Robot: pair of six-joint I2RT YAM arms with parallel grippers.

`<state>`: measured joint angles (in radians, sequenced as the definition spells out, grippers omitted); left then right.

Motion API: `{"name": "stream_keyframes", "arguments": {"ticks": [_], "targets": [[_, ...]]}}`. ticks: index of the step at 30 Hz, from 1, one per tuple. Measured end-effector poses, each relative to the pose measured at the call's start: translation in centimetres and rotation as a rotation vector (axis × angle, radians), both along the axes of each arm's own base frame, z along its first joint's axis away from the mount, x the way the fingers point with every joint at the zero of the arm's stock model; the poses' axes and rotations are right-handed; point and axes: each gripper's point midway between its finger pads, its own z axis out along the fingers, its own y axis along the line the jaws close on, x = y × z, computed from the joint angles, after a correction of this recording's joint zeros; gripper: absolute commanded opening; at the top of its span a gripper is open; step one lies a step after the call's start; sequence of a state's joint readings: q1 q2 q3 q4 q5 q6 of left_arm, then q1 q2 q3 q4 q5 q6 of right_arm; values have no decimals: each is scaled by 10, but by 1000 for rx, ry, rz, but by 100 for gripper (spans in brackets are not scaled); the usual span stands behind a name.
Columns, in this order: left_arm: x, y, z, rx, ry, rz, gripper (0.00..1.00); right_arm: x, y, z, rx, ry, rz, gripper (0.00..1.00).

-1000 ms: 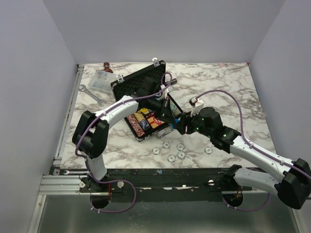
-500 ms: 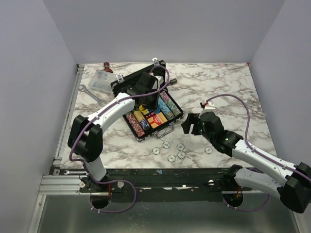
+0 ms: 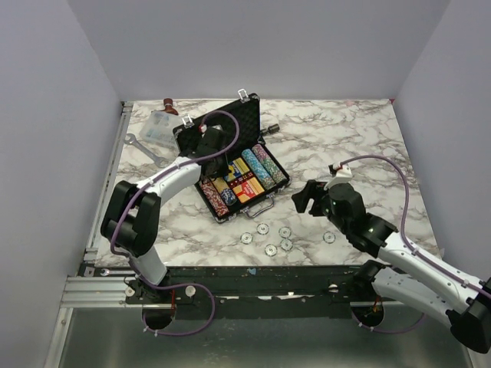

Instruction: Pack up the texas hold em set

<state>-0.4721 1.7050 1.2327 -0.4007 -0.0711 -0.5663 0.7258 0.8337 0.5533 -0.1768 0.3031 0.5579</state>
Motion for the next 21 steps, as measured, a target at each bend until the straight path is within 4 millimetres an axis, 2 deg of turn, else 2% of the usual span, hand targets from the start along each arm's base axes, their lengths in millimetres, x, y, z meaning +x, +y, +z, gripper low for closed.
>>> {"name": "stream_keyframes", "arguments": {"ticks": [3, 5, 13, 21], "targets": [[-10, 12, -19, -42, 17, 103, 0, -2, -2, 1, 12, -5, -3, 77], [-12, 12, -23, -81, 3, 138, 0, -3, -2, 0, 16, -3, -3, 77], [9, 0, -6, -212, -98, 217, 0, -11, -8, -4, 21, 5, -8, 77], [9, 5, -3, -238, -138, 254, 0, -12, -9, -6, 22, 9, -10, 76]]}}
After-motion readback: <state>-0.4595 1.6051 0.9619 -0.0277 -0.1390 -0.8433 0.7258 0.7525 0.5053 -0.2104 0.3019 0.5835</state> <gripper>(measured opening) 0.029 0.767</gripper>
